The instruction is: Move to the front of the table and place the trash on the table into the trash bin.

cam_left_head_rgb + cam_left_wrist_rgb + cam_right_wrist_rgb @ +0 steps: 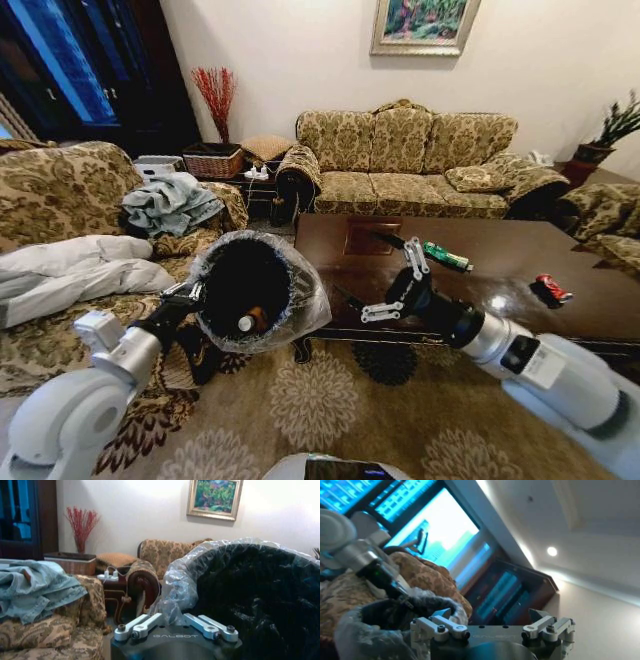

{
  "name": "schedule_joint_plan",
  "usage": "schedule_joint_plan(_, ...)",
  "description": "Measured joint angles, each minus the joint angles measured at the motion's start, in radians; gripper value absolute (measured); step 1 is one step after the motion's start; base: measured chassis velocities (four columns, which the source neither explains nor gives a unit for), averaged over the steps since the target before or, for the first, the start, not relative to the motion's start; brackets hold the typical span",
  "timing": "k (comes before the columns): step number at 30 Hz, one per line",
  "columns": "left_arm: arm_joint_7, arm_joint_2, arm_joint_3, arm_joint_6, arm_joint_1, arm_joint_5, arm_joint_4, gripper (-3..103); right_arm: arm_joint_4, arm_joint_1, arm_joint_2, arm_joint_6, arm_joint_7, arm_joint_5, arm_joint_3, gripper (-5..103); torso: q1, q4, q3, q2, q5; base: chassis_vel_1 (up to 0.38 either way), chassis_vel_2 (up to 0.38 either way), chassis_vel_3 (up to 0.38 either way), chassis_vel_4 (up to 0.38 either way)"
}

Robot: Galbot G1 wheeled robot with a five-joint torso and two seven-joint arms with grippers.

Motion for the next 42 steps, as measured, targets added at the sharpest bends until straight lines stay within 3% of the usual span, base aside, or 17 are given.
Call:
schedule_joint_plan(7,0.003,0.017,0.017,-0.004,-0.032,-0.001,0.000,2,-0.053,0.001,0.069,-0.051,0.040,0.032,0.004,100,0.000,-0.0004,0.000,0.000,-0.0002,0.000,0.000,0.000,0.000)
schedule_joint_plan(11,0.004,-0.002,0.022,-0.004,-0.028,-0.001,0.000,2,-0.128,-0.068,0.237,-0.213,0.144,0.091,0.078,100,0.000,-0.0005,0.000,0.000,0.0001,0.000,0.000,0.000,0.000)
schedule_joint_plan(12,0.004,-0.002,0.022,-0.004,-0.028,-0.001,0.000,2,-0.128,-0.068,0.237,-0.213,0.144,0.091,0.078,100,0.000,-0.0005,0.000,0.000,0.0001,0.000,0.000,0.000,0.000)
schedule_joint_plan(15,0.002,-0.003,0.003,-0.004,-0.013,-0.001,0.000,2,-0.135,-0.112,0.362,-0.299,0.217,0.148,0.122,100,0.000,-0.0005,0.000,0.000,0.0002,0.000,0.000,0.000,0.000)
schedule_joint_plan(16,0.002,-0.003,0.003,-0.004,-0.013,-0.001,0.000,2,-0.135,-0.112,0.362,-0.299,0.217,0.148,0.122,100,0.000,-0.0005,0.000,0.000,0.0002,0.000,0.000,0.000,0.000)
schedule_joint_plan(18,0.001,-0.009,0.001,-0.004,-0.007,-0.001,0.000,2,-0.141,-0.111,0.407,-0.374,0.265,0.157,0.124,100,0.000,-0.0005,0.000,0.000,0.0000,0.000,0.000,0.000,0.000)
schedule_joint_plan(20,0.001,-0.020,0.002,-0.004,-0.004,-0.001,0.000,2,-0.143,-0.090,0.429,-0.443,0.326,0.175,0.111,100,0.000,-0.0002,0.000,0.000,-0.0001,0.000,0.000,0.000,0.000)
schedule_joint_plan(23,0.001,-0.027,0.004,-0.004,-0.004,-0.001,0.000,2,-0.147,-0.081,0.439,-0.474,0.335,0.179,0.104,100,0.000,-0.0001,0.000,0.000,0.0000,0.000,0.000,0.000,0.000)
schedule_joint_plan(42,0.018,-0.035,0.012,-0.007,0.008,-0.002,0.001,2,-0.099,-0.151,0.460,-0.485,0.330,0.177,0.103,100,0.000,-0.0003,0.000,0.000,-0.0003,-0.070,-0.063,0.069,0.065)
